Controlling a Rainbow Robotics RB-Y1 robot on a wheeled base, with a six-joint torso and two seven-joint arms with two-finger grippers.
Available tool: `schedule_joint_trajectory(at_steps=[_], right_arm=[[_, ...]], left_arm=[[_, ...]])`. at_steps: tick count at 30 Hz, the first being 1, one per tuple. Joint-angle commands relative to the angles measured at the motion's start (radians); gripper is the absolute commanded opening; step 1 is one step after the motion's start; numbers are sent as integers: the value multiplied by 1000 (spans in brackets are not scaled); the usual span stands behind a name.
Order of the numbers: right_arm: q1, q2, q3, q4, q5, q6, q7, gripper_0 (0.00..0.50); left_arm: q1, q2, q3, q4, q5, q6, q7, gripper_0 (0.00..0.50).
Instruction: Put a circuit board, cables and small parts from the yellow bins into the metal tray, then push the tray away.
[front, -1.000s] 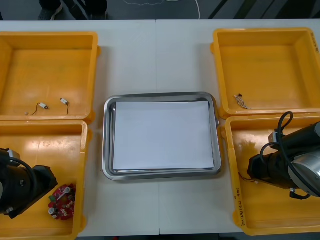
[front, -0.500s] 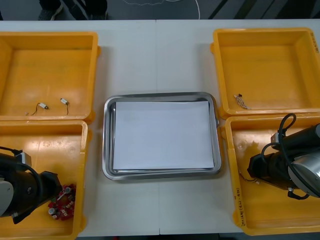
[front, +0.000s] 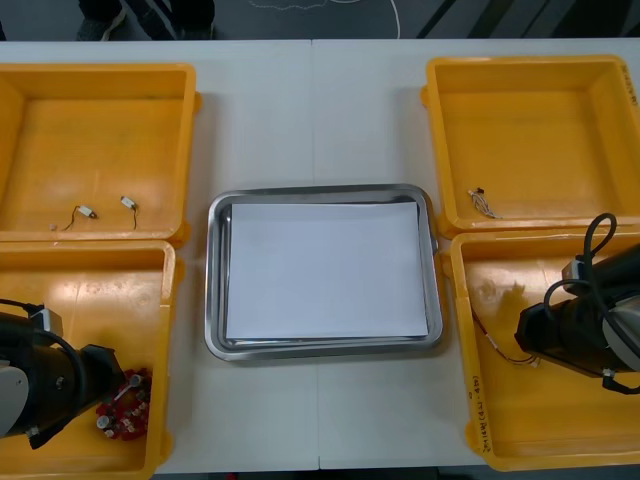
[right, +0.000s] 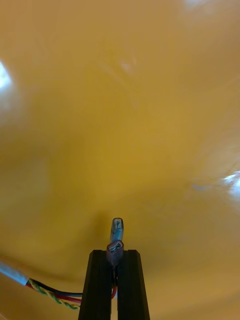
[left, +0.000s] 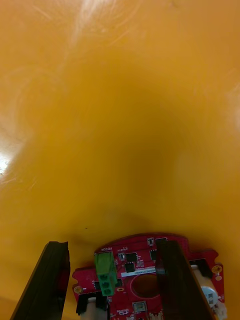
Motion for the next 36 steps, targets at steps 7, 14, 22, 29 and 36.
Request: schedule_joint_trajectory(at_steps=[7, 14, 22, 29, 36], right_arm=[[28, -81, -214, -48, -123, 71, 264, 0], [65, -106, -246, -9, -126, 37, 375, 0], [139, -146, -246, 69, -149, -108, 473, 0], [159, -146, -239, 113, -157, -174, 491, 0], [160, -146, -235, 116, -161, -177, 508, 76]], left_arm=[[58, -9, -25, -8, 11, -29, -19, 500], [59, -9, -36, -8, 2, -31, -21, 493], [65, -9, -41, -8, 0, -43, -28, 209], [68, -9, -41, -8, 2, -41, -37, 0], [62, -9, -22, -11, 8, -41, -45, 0]])
